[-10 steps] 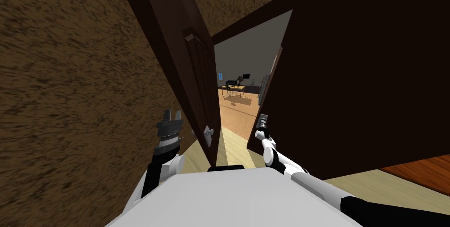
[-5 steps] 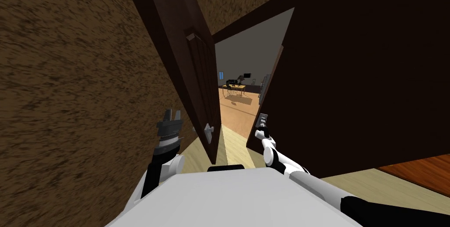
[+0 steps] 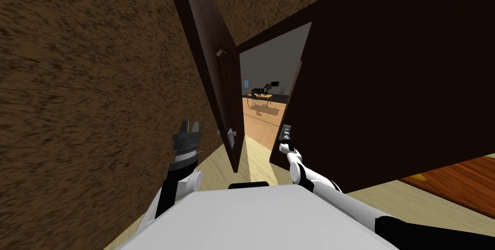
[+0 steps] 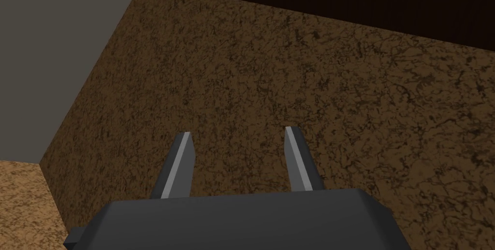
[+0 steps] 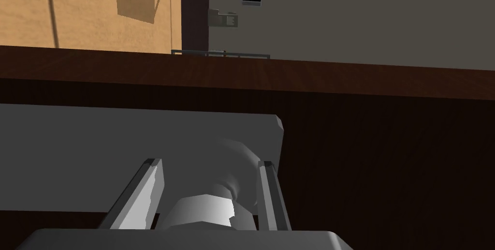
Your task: Pull the door open
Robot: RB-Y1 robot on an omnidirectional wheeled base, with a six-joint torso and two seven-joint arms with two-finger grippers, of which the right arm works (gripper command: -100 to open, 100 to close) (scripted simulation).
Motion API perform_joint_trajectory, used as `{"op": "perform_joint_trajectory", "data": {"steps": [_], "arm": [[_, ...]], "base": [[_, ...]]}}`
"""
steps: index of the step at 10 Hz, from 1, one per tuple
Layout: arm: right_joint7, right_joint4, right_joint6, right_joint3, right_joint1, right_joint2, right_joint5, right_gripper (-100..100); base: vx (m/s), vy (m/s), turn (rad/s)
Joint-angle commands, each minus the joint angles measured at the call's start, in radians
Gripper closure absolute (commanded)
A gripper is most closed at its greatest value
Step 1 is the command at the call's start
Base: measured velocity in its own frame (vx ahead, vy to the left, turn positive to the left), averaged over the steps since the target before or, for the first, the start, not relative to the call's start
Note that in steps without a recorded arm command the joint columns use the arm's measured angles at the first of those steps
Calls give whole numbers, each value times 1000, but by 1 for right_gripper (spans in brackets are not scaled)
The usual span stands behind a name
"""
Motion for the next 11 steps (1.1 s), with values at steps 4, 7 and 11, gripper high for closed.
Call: {"op": "perform_joint_trajectory", "data": {"steps": [4,7,11], "arm": [[-74,14,2,105,1,-20,7,100],[-108,24,5,156,0,-29,10,100],[-130,31,2,186,-3,-27,19,100]], "base": [[-196,-97,119],[-206,-63,86],[-180,-28,86]]}}
